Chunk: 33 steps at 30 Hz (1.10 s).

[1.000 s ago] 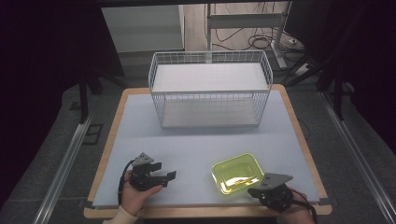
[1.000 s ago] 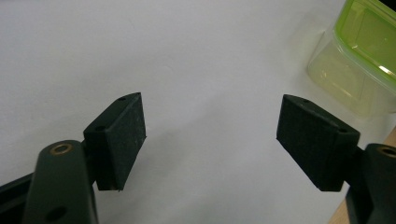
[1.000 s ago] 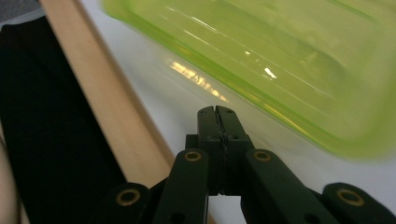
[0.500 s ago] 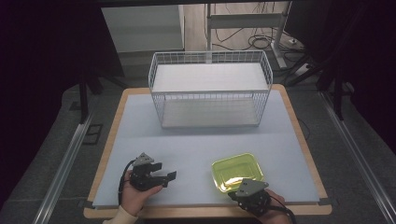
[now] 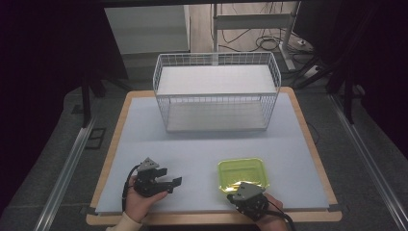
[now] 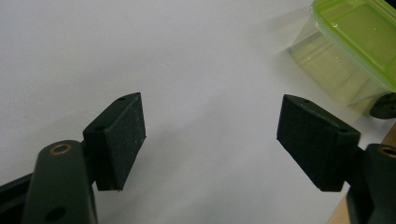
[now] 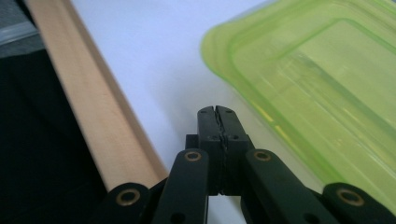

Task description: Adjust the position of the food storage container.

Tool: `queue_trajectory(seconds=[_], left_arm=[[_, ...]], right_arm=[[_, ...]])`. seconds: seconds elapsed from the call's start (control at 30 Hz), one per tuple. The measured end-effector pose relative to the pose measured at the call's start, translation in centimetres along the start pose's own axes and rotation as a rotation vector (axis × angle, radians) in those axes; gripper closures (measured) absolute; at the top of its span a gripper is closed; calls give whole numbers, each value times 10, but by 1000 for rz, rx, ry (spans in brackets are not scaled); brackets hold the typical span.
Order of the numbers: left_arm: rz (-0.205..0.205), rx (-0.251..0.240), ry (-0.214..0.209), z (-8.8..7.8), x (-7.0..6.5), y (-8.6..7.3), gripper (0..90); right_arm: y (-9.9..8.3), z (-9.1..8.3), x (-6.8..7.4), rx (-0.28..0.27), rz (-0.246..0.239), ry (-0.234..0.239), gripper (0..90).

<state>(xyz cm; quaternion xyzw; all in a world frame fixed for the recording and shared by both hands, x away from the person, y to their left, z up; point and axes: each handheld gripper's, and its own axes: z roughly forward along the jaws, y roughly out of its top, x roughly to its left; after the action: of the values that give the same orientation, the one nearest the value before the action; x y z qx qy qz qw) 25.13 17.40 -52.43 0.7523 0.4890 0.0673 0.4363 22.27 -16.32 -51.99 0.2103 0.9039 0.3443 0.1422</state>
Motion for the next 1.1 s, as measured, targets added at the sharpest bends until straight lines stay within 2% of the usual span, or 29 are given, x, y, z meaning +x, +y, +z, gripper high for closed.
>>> queue_trajectory(seconds=[0.1, 0.13, 0.17, 0.27, 0.3, 0.33, 0.37, 0.4, 0.43, 0.47, 0.5, 0.53, 0.57, 0.6, 0.63, 0.67, 0.73, 0.8, 0.87, 1.07, 1.1], left_arm=[[0, -3, -2, -1, 0, 0, 233], [0, -3, -2, -1, 0, 0, 233], [0, -4, -1, -1, 0, 0, 233], [-2, -6, -1, -1, 0, 0, 233], [-2, -6, -1, -1, 0, 0, 233], [-1, -6, -1, -1, 0, 0, 233], [0, -6, 0, -1, 0, 0, 233], [0, -6, 0, -1, 0, 0, 233], [1, -2, -1, -1, 0, 0, 233], [1, -2, -1, -1, 0, 0, 232], [1, 2, 0, 0, 0, 0, 233], [0, 3, 1, 0, 0, 0, 232], [0, 3, 1, 0, 0, 0, 233], [0, 4, 0, 0, 0, 0, 233], [1, 4, 1, 0, 0, 0, 232], [0, 4, 1, 1, 0, 0, 232], [2, 6, 2, 1, -1, 0, 232], [3, 7, 2, 1, -1, 0, 233], [2, 9, 0, 2, -1, 0, 232], [4, 10, -1, 1, -1, -1, 232], [4, 10, -1, 1, -1, -1, 233]], right_arm=[[3, -18, 0, -40, 20, 30, 900], [3, -18, 0, -40, 20, 30, 900], [4, -37, 0, -70, 22, 26, 900], [2, -63, -7, -103, 50, 2, 900], [2, -63, -7, -103, 50, 2, 900], [0, -70, -11, -107, 59, -13, 900], [-4, -83, -26, -121, 92, -53, 900], [-4, -83, -26, -121, 92, -53, 900], [-9, -92, -43, -125, 116, -102, 900], [-9, -92, -43, -125, 116, -102, 900], [-15, -97, -59, -127, 155, -139, 900], [-20, -98, -69, -125, 181, -154, 900], [-20, -98, -69, -125, 181, -154, 900], [-25, -98, -79, -120, 216, -172, 900], [-37, -95, -96, -104, 273, -186, 900], [-42, -93, -103, -93, 294, -190, 900], [-51, -87, -113, -68, 328, -188, 900], [-56, -81, -117, -53, 351, -166, 900], [-56, -76, -115, -38, 338, -160, 900], [-43, -72, -100, -15, 255, -164, 900], [-43, -72, -100, -15, 255, -164, 900]])
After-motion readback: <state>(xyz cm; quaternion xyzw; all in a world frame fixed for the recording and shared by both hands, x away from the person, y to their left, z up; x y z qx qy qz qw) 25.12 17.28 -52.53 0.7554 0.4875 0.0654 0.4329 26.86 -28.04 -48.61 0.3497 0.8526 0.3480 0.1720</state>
